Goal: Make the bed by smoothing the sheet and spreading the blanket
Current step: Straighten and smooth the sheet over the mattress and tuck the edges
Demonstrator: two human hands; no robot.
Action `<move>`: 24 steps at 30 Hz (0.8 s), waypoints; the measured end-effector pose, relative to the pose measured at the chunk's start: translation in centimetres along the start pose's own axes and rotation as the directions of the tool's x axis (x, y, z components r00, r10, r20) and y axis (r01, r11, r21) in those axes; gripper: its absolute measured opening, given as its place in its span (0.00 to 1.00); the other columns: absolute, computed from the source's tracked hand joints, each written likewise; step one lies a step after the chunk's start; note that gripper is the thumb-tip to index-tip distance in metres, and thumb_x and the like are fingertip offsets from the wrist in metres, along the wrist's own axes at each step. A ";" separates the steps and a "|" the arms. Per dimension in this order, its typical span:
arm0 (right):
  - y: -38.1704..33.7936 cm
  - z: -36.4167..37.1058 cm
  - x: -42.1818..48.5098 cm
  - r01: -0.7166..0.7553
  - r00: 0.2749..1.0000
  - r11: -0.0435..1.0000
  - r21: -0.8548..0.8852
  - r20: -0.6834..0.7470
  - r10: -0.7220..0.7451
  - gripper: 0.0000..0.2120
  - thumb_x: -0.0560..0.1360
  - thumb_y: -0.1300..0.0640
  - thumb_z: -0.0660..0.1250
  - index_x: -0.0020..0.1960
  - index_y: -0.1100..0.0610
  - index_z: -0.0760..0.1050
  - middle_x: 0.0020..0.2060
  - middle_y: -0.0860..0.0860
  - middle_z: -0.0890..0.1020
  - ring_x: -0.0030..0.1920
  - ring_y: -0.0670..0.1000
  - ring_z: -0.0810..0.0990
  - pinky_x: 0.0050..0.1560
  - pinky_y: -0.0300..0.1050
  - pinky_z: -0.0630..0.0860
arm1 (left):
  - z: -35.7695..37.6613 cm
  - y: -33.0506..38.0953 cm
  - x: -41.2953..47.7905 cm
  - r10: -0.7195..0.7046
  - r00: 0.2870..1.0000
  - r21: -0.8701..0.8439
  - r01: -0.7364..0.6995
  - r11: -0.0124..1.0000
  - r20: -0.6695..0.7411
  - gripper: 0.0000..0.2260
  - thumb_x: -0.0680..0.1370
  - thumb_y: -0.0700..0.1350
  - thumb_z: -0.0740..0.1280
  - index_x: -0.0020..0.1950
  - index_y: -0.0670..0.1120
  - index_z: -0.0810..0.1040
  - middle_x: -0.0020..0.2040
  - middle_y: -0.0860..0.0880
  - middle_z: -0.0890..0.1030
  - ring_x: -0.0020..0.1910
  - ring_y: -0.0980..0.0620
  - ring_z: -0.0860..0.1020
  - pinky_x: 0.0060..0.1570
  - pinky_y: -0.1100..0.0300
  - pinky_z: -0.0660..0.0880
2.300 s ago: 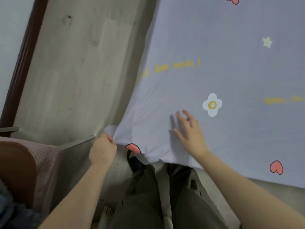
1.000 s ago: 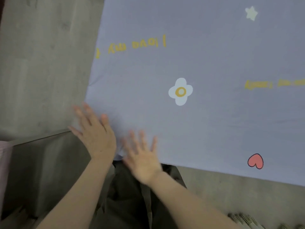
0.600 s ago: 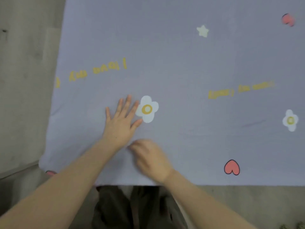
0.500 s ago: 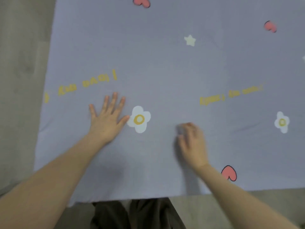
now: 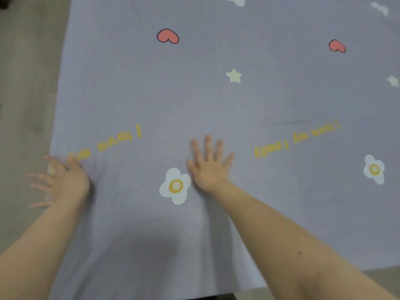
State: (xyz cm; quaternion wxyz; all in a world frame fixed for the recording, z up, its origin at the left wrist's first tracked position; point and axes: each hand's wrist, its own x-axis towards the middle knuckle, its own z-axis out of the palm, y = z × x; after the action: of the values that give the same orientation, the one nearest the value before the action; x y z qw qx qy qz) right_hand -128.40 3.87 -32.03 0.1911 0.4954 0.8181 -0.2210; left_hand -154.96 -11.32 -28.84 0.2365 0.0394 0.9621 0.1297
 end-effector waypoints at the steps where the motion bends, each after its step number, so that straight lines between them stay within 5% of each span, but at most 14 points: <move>1: -3.2 0.1 -0.6 0.174 0.976 0.985 -0.006 0.134 -0.172 0.32 0.78 0.37 0.50 0.75 0.36 0.35 0.75 0.46 0.30 0.73 0.62 0.27 0.63 0.73 0.28 | -0.2 0.4 -0.9 -0.016 0.999 -0.025 0.015 1.000 -0.041 0.28 0.83 0.57 0.46 0.80 0.46 0.47 0.79 0.38 0.45 0.78 0.38 0.43 0.69 0.29 0.40; 3: -8.8 0.2 -2.9 0.475 0.778 0.878 0.058 0.439 -0.450 0.30 0.78 0.38 0.55 0.76 0.37 0.46 0.76 0.45 0.34 0.74 0.61 0.29 0.64 0.72 0.29 | 0.0 -0.3 -3.9 0.194 0.977 0.059 -0.190 0.980 -0.083 0.26 0.84 0.51 0.48 0.79 0.42 0.49 0.79 0.37 0.44 0.78 0.39 0.44 0.70 0.31 0.45; 5: -12.5 0.2 -6.0 0.575 0.598 0.770 0.275 0.502 -0.626 0.22 0.80 0.49 0.59 0.73 0.50 0.66 0.77 0.52 0.57 0.77 0.61 0.52 0.71 0.65 0.48 | 1.1 -2.0 -7.4 0.566 0.822 0.089 -0.570 0.817 0.064 0.25 0.84 0.48 0.47 0.79 0.41 0.49 0.79 0.40 0.41 0.78 0.41 0.42 0.72 0.38 0.49; 7: -12.9 0.7 -9.0 0.599 0.668 0.714 0.363 0.266 -0.695 0.16 0.78 0.60 0.62 0.64 0.64 0.75 0.66 0.63 0.74 0.65 0.63 0.73 0.63 0.54 0.68 | 1.3 -4.3 -10.2 0.698 0.671 -0.110 -0.697 0.709 0.250 0.27 0.82 0.54 0.46 0.78 0.45 0.46 0.79 0.47 0.41 0.78 0.45 0.42 0.74 0.45 0.46; 9: -9.8 1.8 -11.6 0.547 0.822 0.818 0.179 0.071 -0.565 0.21 0.78 0.60 0.59 0.70 0.60 0.70 0.72 0.60 0.67 0.72 0.60 0.65 0.68 0.54 0.65 | 1.1 -7.9 -10.8 0.647 0.634 -0.083 -0.684 0.725 0.425 0.30 0.81 0.62 0.42 0.78 0.46 0.44 0.77 0.50 0.41 0.79 0.43 0.44 0.75 0.45 0.46; 11: -4.5 3.2 -14.8 0.322 0.941 0.946 0.047 0.095 -0.325 0.28 0.79 0.53 0.56 0.78 0.53 0.53 0.79 0.53 0.49 0.78 0.57 0.48 0.74 0.57 0.51 | 0.8 -13.3 -11.2 0.496 0.694 0.223 -0.672 0.706 0.522 0.33 0.79 0.65 0.43 0.78 0.49 0.40 0.77 0.51 0.36 0.78 0.42 0.43 0.74 0.40 0.49; 13: 0.5 4.0 -18.1 0.240 0.933 0.966 -0.095 0.298 -0.202 0.33 0.80 0.49 0.54 0.78 0.47 0.39 0.78 0.49 0.38 0.78 0.56 0.39 0.74 0.62 0.46 | -0.4 -18.0 -11.7 0.364 0.761 0.379 -0.603 0.702 0.536 0.36 0.79 0.65 0.53 0.76 0.55 0.33 0.77 0.52 0.33 0.78 0.43 0.41 0.73 0.39 0.48; 17: 6.7 4.1 -23.8 0.423 0.800 0.880 -0.215 0.544 -0.252 0.32 0.82 0.50 0.52 0.77 0.43 0.33 0.77 0.46 0.34 0.78 0.55 0.37 0.73 0.63 0.49 | -3.9 -23.2 -12.8 0.225 0.773 0.381 -0.516 0.768 0.593 0.39 0.80 0.58 0.59 0.76 0.54 0.33 0.79 0.50 0.35 0.78 0.46 0.40 0.75 0.41 0.53; 21: 7.1 1.3 -26.0 0.308 0.782 0.948 -0.081 0.590 -0.203 0.30 0.82 0.51 0.52 0.79 0.46 0.40 0.78 0.45 0.42 0.78 0.51 0.48 0.75 0.52 0.54 | -8.1 -24.8 -15.6 0.061 0.753 0.415 -0.427 0.803 0.656 0.31 0.82 0.50 0.59 0.80 0.47 0.47 0.80 0.48 0.41 0.78 0.44 0.51 0.72 0.47 0.60; 24: 5.5 -1.3 -27.5 0.174 0.853 0.985 0.008 0.499 -0.155 0.29 0.82 0.52 0.54 0.79 0.49 0.46 0.79 0.46 0.48 0.77 0.49 0.55 0.74 0.44 0.55 | -11.2 -25.1 -19.1 0.075 0.829 0.229 -0.238 0.944 0.554 0.26 0.82 0.48 0.61 0.78 0.44 0.58 0.79 0.44 0.52 0.76 0.42 0.59 0.72 0.53 0.59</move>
State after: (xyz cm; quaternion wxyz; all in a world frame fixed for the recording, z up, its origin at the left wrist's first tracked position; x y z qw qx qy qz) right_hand -111.63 -13.11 -17.32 0.3847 0.3465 0.7845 -0.3414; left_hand -143.59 -40.68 -17.54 0.4767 0.1878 0.8587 -0.0091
